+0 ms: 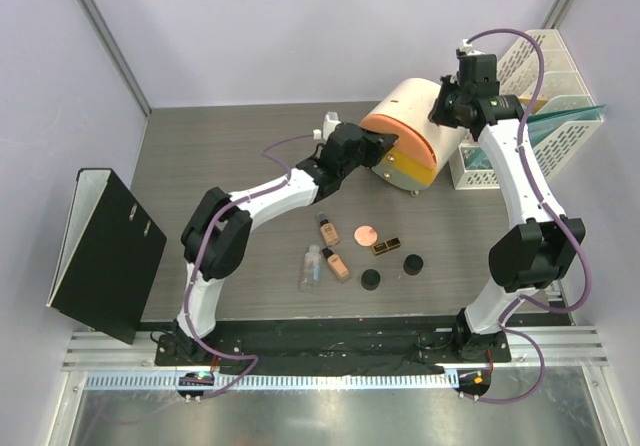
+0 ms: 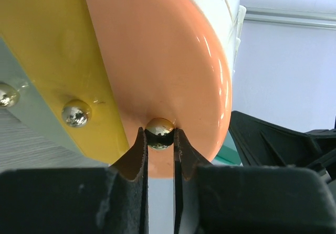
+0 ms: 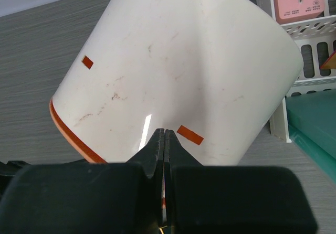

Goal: Organize the makeup

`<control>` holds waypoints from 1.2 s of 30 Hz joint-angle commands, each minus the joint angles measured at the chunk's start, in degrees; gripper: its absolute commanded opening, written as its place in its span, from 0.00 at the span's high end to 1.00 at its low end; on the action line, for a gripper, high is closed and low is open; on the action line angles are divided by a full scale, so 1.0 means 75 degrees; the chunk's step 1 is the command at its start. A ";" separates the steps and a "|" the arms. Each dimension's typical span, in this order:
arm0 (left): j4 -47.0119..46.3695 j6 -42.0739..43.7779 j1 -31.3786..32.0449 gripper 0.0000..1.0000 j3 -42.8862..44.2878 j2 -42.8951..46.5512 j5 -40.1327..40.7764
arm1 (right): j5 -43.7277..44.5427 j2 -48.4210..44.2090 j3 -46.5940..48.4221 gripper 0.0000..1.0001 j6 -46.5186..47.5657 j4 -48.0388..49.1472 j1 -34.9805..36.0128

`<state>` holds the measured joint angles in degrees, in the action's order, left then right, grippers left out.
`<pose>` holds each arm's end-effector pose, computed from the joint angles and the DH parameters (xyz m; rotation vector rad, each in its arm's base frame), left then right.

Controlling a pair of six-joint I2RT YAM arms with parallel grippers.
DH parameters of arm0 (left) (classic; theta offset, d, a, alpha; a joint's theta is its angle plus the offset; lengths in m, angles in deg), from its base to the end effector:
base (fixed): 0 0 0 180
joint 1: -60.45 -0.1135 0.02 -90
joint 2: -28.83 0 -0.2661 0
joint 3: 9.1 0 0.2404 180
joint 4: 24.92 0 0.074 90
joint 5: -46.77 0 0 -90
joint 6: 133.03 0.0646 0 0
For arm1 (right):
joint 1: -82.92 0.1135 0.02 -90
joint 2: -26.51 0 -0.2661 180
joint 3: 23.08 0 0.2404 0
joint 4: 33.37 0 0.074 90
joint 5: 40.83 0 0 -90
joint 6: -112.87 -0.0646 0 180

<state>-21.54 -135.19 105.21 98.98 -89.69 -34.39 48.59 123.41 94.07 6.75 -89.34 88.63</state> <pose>0.3743 -0.3572 0.2708 -0.9613 1.8732 -1.4726 0.3880 0.0395 0.3800 0.1942 2.1946 0.2248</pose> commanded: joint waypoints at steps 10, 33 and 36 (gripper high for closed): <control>-0.0047 0.0745 -0.0131 1.00 -0.1419 0.1563 0.0134 | -0.0098 -0.0053 -0.0192 0.99 0.0110 0.0274 0.0000; 0.0550 0.1144 -0.0108 1.00 -0.2452 0.2701 0.0239 | -0.0099 -0.0077 -0.0415 0.99 0.0110 0.0321 0.0000; 0.0644 0.1108 -0.0096 1.00 -0.2475 0.2689 0.0193 | -0.0110 -0.0065 -0.0404 0.99 0.0110 0.0321 0.0000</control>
<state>-18.13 -128.98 104.88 80.86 -72.46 -34.17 48.39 123.63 91.71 6.75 -86.46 88.52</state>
